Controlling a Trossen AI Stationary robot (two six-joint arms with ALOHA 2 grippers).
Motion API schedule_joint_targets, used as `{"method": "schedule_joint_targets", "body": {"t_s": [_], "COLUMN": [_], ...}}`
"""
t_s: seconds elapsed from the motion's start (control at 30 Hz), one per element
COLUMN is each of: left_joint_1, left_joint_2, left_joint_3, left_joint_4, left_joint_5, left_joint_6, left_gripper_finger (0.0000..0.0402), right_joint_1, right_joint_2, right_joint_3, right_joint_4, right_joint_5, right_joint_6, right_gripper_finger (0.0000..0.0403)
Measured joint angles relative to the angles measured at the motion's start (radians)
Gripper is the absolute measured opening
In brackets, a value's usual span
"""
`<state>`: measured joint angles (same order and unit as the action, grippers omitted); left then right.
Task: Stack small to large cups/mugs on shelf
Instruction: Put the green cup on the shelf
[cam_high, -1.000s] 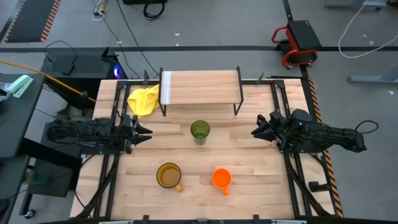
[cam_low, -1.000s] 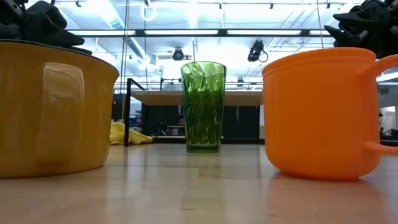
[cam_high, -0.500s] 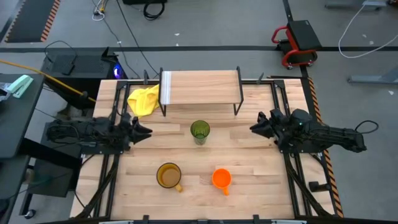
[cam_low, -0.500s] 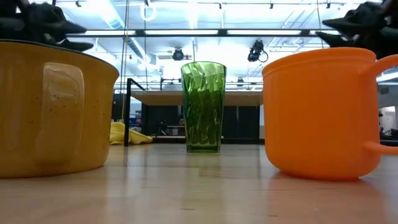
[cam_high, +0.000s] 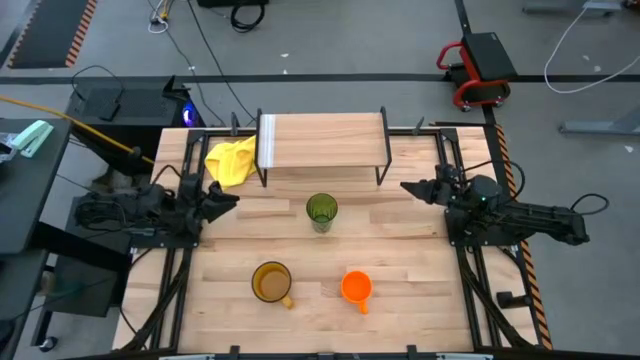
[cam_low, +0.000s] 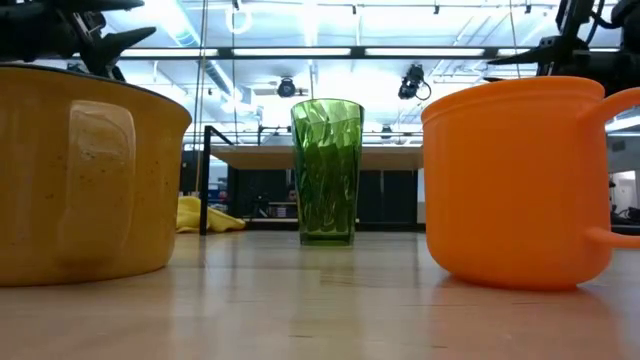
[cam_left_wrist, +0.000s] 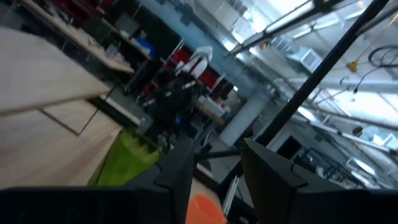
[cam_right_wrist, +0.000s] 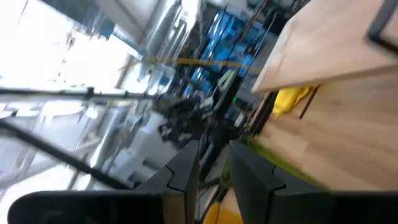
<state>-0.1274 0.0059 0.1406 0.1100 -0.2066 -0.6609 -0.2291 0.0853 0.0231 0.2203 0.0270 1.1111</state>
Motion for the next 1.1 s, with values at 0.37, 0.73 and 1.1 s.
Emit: {"method": "schedule_joint_targets", "body": {"t_s": [0.37, 0.73, 1.1], "left_joint_1": [0.0, 0.0, 0.0], "left_joint_2": [0.0, 0.0, 0.001], "left_joint_3": [0.0, 0.0, 0.008], "left_joint_4": [0.01, 0.036, 0.381], "left_joint_5": [-0.04, -0.04, -0.145], "left_joint_6": [-0.001, -0.035, -0.059], "left_gripper_finger": [0.0141, 0.0145, 0.0134], "right_joint_1": [0.007, 0.018, 0.018], "right_joint_2": [0.001, 0.001, 0.017], "right_joint_3": [0.0, 0.0, 0.162], "right_joint_4": [0.367, 0.583, 0.58], "right_joint_5": [0.135, 0.13, 0.054], "right_joint_6": [-0.015, -0.102, -0.185], "right_gripper_finger": [0.0094, 0.0094, 0.0094]}}
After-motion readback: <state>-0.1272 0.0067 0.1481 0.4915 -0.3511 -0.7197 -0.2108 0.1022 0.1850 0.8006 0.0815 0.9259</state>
